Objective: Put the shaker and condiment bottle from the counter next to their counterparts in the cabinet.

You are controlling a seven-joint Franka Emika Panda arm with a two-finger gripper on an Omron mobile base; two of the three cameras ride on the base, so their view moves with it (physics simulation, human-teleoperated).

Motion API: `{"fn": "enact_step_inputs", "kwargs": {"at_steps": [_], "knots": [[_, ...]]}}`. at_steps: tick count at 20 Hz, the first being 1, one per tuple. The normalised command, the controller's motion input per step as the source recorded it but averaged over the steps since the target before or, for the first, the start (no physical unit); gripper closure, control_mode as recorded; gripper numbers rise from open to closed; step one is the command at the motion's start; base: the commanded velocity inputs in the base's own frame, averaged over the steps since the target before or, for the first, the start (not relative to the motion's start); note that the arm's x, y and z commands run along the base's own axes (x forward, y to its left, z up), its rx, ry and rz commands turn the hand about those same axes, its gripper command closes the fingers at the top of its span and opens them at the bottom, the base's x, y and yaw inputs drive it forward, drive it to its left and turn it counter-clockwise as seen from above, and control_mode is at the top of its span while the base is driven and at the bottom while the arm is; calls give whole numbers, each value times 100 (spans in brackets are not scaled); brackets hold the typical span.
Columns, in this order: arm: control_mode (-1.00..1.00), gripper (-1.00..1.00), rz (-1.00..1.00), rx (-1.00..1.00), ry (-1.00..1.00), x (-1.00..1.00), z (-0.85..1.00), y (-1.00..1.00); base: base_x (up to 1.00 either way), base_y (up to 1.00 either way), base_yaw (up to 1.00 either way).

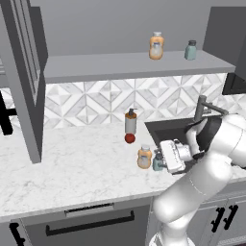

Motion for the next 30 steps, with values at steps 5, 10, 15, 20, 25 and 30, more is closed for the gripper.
{"fn": "enact_step_inputs", "kwargs": {"at_steps": [5,10,15,20,25,30], "knots": [[-100,-100,5,0,9,2,-22,0,0,0,0],[-100,100,2,1,12,5,-13,4,0,0,0],[-100,100,0,7,3,-4,-1,-4,0,0,0],[-100,100,0,1,-12,-32,31,0,0,0,0],[-100,100,0,-1,-12,-24,63,0,0,0,0],[-100,100,-1,-6,-2,-9,67,-1,0,0,0]]}}
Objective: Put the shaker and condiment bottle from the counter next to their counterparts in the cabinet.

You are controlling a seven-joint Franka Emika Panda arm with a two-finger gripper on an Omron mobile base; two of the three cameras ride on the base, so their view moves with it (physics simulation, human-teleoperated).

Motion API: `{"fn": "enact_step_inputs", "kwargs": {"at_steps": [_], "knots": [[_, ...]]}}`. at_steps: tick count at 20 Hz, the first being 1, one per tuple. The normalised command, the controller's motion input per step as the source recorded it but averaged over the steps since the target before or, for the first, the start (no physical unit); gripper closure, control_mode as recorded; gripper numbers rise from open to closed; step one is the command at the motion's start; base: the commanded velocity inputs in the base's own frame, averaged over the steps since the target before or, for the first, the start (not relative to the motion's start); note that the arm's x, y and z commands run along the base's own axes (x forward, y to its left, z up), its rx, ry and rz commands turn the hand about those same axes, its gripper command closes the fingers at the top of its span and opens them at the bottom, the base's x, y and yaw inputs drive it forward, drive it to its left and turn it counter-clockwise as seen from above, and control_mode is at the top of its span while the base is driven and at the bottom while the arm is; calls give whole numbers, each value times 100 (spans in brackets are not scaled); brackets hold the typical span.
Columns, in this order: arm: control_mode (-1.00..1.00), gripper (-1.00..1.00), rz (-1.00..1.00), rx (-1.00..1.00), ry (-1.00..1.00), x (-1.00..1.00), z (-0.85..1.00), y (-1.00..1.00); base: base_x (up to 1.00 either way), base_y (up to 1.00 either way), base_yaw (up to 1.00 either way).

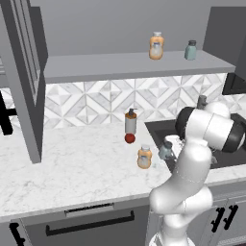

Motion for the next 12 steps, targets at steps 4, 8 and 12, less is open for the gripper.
{"fn": "enact_step_inputs", "kwargs": {"at_steps": [4,8,12], "knots": [[-100,100,-15,0,0,0,62,-26,0,0,0],[-100,100,-24,2,0,0,72,-21,0,0,0],[-100,100,-28,5,0,0,76,-14,0,0,0]]}}
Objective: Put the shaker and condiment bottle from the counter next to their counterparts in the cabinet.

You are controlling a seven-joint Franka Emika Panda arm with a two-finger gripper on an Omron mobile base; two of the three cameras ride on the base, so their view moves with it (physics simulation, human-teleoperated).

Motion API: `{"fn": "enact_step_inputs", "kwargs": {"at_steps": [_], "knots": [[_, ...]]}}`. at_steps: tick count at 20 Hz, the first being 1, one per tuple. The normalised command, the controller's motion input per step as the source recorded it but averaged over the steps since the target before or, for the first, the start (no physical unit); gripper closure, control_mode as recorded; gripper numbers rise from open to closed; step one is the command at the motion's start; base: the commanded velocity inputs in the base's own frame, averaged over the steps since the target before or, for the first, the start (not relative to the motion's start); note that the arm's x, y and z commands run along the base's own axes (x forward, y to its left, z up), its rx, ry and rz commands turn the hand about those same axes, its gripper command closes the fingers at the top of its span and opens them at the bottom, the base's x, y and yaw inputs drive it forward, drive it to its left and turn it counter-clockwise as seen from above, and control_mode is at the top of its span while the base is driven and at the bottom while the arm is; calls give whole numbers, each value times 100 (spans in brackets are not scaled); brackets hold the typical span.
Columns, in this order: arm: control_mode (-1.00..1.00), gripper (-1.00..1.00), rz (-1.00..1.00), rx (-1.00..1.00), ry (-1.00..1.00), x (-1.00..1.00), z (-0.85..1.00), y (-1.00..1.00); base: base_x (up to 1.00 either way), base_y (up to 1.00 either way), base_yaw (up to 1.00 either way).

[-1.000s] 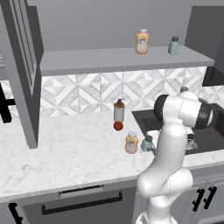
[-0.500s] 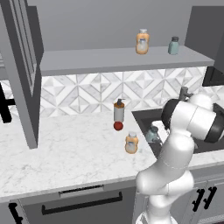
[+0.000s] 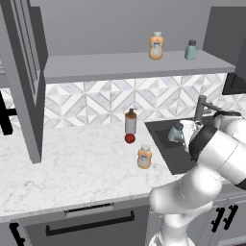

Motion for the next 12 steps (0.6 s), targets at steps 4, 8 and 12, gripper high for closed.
{"fn": "enact_step_inputs", "kwargs": {"at_steps": [4,8,12], "knots": [[-100,100,-29,1,0,0,67,-11,0,0,0],[-100,100,-28,-8,0,0,41,-18,0,0,0],[-100,100,-26,-18,0,0,29,-24,0,0,0]]}}
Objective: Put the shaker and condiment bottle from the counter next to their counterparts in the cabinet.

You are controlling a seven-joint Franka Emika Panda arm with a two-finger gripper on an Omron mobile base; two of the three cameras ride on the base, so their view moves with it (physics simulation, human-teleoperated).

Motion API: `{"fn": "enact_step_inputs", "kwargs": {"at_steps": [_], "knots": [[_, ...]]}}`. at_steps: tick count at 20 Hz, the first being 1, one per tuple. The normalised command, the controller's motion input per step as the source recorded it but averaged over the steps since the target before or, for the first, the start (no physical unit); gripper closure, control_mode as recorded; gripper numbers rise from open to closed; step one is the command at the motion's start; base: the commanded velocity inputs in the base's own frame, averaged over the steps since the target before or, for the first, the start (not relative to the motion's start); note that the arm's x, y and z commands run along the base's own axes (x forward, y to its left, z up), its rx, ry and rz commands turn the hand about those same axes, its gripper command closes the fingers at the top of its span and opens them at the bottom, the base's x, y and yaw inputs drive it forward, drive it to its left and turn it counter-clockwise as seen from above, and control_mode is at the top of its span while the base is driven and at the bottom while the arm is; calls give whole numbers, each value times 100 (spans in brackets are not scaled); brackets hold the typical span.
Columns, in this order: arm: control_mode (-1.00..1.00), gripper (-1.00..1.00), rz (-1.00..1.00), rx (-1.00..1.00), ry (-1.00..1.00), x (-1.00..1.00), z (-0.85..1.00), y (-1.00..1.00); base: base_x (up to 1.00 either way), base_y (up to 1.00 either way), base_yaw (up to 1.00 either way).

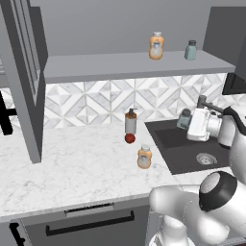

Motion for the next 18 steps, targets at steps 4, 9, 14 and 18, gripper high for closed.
{"fn": "enact_step_inputs", "kwargs": {"at_steps": [4,9,14,18], "knots": [[-100,100,-26,-21,1,0,29,-24,0,0,0],[-100,100,-24,-4,0,0,55,-2,0,0,0],[-100,100,-26,7,1,-5,56,0,0,0,0],[-100,100,-25,6,3,-12,33,-9,0,0,0]]}}
